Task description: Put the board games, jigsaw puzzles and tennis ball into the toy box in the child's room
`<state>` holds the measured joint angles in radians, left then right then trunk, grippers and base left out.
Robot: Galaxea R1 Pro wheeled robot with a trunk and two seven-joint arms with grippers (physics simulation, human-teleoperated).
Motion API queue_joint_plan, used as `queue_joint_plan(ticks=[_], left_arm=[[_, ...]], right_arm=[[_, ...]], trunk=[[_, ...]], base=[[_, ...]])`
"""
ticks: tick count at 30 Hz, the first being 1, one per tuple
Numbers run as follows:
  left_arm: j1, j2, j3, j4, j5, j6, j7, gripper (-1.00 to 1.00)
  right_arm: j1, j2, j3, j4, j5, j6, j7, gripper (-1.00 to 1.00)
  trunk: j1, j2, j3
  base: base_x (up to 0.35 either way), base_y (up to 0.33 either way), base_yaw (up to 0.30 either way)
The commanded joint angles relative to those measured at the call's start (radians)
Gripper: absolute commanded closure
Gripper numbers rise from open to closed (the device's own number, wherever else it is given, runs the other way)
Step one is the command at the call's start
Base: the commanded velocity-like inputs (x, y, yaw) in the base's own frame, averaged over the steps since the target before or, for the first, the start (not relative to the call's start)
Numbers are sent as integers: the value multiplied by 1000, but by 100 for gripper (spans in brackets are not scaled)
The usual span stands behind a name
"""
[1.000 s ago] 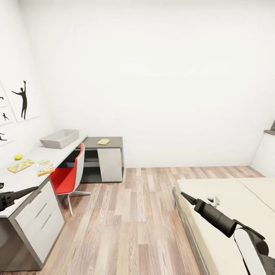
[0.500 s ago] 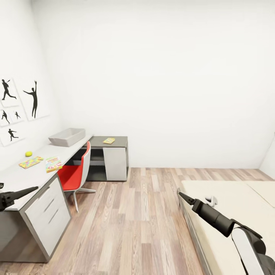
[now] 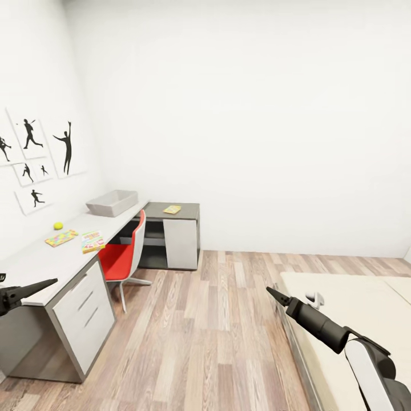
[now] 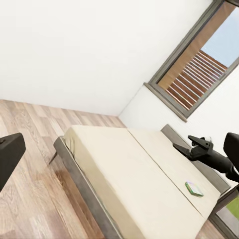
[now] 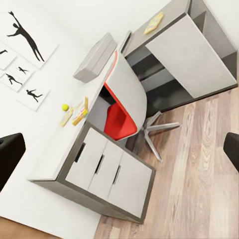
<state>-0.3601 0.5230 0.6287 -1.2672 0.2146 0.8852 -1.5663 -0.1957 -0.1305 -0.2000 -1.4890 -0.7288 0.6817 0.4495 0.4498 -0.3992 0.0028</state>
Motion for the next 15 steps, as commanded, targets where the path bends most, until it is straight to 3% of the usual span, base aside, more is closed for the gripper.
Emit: queue_joint_plan(ticks=[1,15], left_arm=[[0,0,0,0,-1,11,-4,-100],[0,-1,0,0,-1,11,-4,-100]], right_arm=[[0,0,-2,0,-4,7,2,-100],[0,0,-7,0,-6,7,4,-100]], trunk=[[0,-1,0],[0,-1,0]], base=[[-99,0,8],[-31,0,2]])
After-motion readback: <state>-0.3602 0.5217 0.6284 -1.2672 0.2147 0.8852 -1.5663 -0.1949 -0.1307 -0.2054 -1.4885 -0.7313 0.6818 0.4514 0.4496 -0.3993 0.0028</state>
